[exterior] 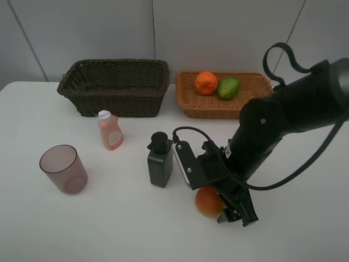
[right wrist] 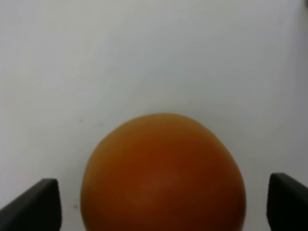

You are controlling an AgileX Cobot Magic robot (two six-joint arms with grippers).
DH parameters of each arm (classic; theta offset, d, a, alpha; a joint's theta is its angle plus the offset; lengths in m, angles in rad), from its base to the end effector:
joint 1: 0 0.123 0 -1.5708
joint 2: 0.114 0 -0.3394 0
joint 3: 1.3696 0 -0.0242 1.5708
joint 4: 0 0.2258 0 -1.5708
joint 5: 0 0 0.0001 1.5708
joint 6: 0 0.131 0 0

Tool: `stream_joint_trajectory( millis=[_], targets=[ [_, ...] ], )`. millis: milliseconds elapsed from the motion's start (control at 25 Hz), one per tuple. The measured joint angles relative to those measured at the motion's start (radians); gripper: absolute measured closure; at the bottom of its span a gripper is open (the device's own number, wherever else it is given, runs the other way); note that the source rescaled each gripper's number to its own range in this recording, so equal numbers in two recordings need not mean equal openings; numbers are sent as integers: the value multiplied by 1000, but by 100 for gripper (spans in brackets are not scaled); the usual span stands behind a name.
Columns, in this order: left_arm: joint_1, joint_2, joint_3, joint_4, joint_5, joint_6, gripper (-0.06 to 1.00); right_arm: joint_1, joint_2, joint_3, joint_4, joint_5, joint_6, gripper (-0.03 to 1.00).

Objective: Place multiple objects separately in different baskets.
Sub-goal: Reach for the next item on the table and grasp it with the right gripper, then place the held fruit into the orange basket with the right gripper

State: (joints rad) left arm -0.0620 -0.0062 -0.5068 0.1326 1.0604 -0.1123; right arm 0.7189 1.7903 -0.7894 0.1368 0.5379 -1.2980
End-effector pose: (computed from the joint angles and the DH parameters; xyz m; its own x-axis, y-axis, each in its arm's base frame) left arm -0.0470 0.0181 0.2496 -0.4374 -0.0198 -0.8990 -0.0625 0.9980 0.0084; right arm 0.2078 0.1940 0.1500 0.3292 -0.9377 -0.1109 -0.9431 -0.3208 -0.0874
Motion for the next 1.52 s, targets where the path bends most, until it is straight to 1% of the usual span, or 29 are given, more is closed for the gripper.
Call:
stream_joint_trajectory(
  millis=[240, 280, 320, 360, 400, 480, 520, 1240, 1400, 1520],
  targets=[
    [0, 0, 0, 0, 0, 0, -4, 1, 17, 0, 13, -6, 0, 16],
    [0, 0, 0, 0, 0, 0, -4, 1, 17, 0, 13, -9, 0, 18],
    [0, 0, 0, 0, 0, 0, -4, 1, 17, 0, 13, -11, 0, 23],
    [0, 0, 0, 0, 0, 0, -4, 1, 17, 0, 13, -15, 0, 33],
    [0, 0, 0, 0, 0, 0, -4, 1, 17, 0, 13, -22, 0, 49],
    [0, 0, 0, 0, 0, 0, -4, 1, 17, 0, 13, -34, 0, 85],
    [0, 0, 0, 0, 0, 0, -4, 1, 17, 0, 13, -37, 0, 97],
    [0, 0, 0, 0, 0, 0, -4, 1, 17, 0, 14, -39, 1, 97],
    [0, 0, 0, 0, 0, 0, -4, 1, 17, 0, 19, -32, 38, 97],
    [0, 0, 0, 0, 0, 0, -4, 1, -3, 0, 36, -31, 89, 97]
  ],
)
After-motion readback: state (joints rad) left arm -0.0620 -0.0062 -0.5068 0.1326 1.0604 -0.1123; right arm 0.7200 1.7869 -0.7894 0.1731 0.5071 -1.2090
